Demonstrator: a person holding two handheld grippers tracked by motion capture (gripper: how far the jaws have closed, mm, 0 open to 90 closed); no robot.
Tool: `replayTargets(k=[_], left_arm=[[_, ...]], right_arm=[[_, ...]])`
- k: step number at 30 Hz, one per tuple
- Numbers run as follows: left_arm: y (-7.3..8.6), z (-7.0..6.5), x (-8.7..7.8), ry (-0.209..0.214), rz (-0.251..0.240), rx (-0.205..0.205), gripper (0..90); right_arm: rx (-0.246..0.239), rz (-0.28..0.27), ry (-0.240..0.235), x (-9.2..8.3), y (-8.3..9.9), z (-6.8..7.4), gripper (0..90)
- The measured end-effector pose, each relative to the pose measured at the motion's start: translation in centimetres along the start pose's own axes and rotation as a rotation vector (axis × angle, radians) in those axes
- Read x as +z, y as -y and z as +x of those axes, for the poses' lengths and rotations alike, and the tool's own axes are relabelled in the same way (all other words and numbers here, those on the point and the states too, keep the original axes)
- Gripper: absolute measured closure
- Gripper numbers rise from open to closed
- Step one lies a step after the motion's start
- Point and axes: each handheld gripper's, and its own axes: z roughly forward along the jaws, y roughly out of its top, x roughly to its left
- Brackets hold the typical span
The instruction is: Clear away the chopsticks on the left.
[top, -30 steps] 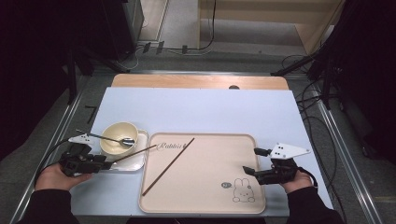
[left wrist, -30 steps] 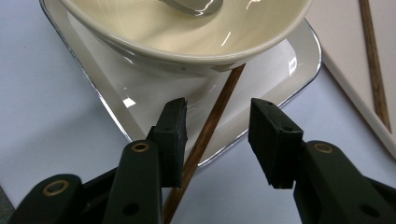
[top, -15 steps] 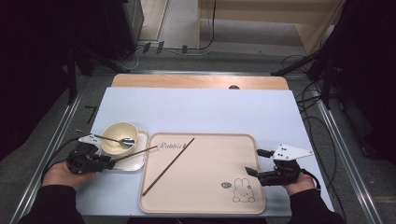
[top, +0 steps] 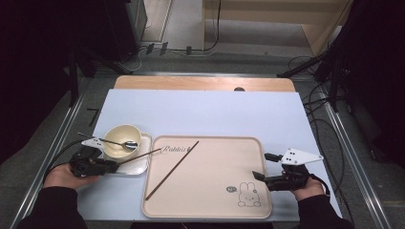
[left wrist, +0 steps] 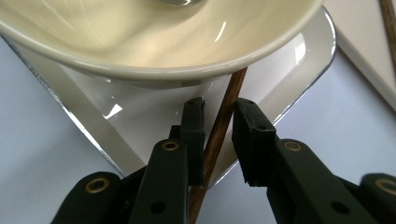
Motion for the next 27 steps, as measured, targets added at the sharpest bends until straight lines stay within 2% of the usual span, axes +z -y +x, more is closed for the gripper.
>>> replayTargets(k=[2, 3, 6, 12, 13, 16, 20, 27], left_arm=[[0.0, -0.1, -0.1, 0.006, -0.001, 0.004, 77.8], [-0.1, -0.2, -0.2, 0.027, 0.0, 0.013, 79.0], [-0.2, -0.3, -0.3, 0.054, -0.002, 0.029, 82.2], [-0.2, -0.3, -0.4, 0.091, -0.006, 0.016, 85.0], [-0.3, -0.3, -0.5, 0.103, -0.005, 0.003, 85.2], [-0.3, -0.3, -0.6, 0.108, -0.005, -0.001, 85.3], [-0.2, -0.4, -0.9, 0.116, -0.008, -0.027, 85.4], [-0.2, -0.7, -1.2, 0.112, -0.018, -0.019, 85.3]], right_arm=[[-0.001, -0.001, -0.001, 0.0, 0.0, 0.0, 21.3], [-0.001, -0.001, -0.001, 0.0, 0.0, 0.0, 21.3], [0.001, 0.0, 0.001, 0.0, 0.0, 0.0, 21.3], [0.002, -0.002, 0.001, 0.0, 0.0, 0.0, 21.3], [0.001, -0.001, 0.002, 0.0, 0.0, 0.0, 21.3], [0.002, -0.001, 0.0, 0.0, 0.0, 0.0, 21.3], [0.007, -0.007, -0.005, -0.1, 0.0, 0.0, 21.3], [0.006, -0.005, -0.005, 0.0, 0.0, 0.0, 21.3]])
